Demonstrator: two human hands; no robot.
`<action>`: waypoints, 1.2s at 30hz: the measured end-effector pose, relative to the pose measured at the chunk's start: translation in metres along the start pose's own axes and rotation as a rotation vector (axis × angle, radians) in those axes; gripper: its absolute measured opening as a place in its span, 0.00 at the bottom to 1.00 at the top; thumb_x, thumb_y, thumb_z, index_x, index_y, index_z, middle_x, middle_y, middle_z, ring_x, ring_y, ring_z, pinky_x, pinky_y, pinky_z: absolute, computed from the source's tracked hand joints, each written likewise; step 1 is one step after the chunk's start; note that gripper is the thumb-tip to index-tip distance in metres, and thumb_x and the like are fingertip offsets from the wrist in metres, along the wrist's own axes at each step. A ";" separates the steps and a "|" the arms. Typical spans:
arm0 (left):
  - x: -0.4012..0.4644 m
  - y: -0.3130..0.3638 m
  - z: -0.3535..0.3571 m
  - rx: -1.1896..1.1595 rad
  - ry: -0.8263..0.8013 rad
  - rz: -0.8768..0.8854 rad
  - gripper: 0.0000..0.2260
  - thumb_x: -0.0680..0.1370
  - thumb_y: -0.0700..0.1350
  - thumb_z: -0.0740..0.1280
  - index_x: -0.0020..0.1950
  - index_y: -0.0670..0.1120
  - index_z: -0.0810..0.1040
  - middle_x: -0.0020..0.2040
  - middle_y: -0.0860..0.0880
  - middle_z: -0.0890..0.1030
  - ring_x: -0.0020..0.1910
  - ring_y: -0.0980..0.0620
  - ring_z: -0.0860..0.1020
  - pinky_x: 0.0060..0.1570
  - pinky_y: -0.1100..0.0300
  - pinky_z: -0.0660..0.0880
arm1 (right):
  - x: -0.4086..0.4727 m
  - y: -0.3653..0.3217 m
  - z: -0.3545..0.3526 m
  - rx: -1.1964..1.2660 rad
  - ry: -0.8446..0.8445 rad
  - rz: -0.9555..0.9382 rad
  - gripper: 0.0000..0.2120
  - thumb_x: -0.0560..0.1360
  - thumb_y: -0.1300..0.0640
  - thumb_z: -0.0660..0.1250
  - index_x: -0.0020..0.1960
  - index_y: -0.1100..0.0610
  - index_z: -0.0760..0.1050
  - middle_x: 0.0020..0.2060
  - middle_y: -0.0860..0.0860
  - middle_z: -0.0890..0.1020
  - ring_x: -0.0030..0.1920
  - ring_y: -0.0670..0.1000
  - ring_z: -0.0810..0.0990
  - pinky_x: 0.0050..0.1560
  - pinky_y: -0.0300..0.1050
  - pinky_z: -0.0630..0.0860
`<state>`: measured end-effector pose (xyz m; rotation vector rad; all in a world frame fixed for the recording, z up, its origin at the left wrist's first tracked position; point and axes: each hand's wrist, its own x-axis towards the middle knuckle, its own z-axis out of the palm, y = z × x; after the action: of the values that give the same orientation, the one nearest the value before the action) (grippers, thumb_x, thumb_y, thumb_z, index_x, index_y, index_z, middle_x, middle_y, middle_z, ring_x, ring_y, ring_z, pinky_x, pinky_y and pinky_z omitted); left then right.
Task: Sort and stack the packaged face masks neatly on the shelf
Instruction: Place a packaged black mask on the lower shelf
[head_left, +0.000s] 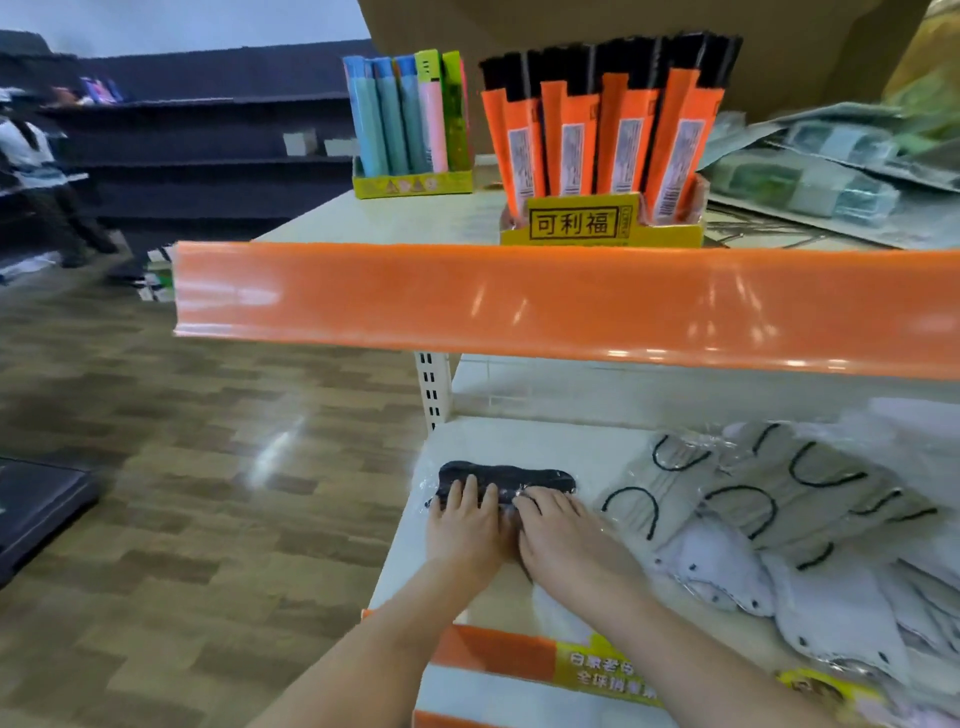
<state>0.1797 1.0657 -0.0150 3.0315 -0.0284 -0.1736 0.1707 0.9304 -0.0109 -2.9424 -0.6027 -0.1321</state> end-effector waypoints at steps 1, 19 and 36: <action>0.005 -0.002 -0.002 0.009 -0.011 0.018 0.24 0.83 0.55 0.44 0.78 0.49 0.51 0.79 0.46 0.50 0.77 0.48 0.48 0.74 0.50 0.47 | 0.001 -0.001 -0.002 0.001 0.012 0.015 0.20 0.81 0.56 0.50 0.73 0.56 0.62 0.72 0.51 0.65 0.72 0.52 0.62 0.73 0.46 0.55; 0.067 -0.027 -0.006 0.065 -0.076 0.204 0.24 0.83 0.56 0.45 0.78 0.49 0.51 0.79 0.46 0.49 0.77 0.48 0.48 0.74 0.50 0.50 | 0.063 0.005 0.020 0.067 -0.075 0.270 0.23 0.82 0.52 0.49 0.77 0.55 0.56 0.77 0.49 0.56 0.76 0.51 0.52 0.75 0.51 0.48; 0.078 -0.022 -0.011 0.082 -0.013 0.088 0.21 0.82 0.55 0.49 0.72 0.48 0.59 0.74 0.47 0.61 0.73 0.48 0.58 0.68 0.51 0.60 | 0.077 0.014 0.010 0.115 -0.013 0.158 0.19 0.81 0.55 0.53 0.71 0.59 0.65 0.74 0.54 0.62 0.74 0.53 0.57 0.72 0.54 0.53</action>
<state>0.2591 1.0863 -0.0150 3.1032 -0.1744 -0.1896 0.2470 0.9485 -0.0136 -2.8666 -0.3638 -0.0595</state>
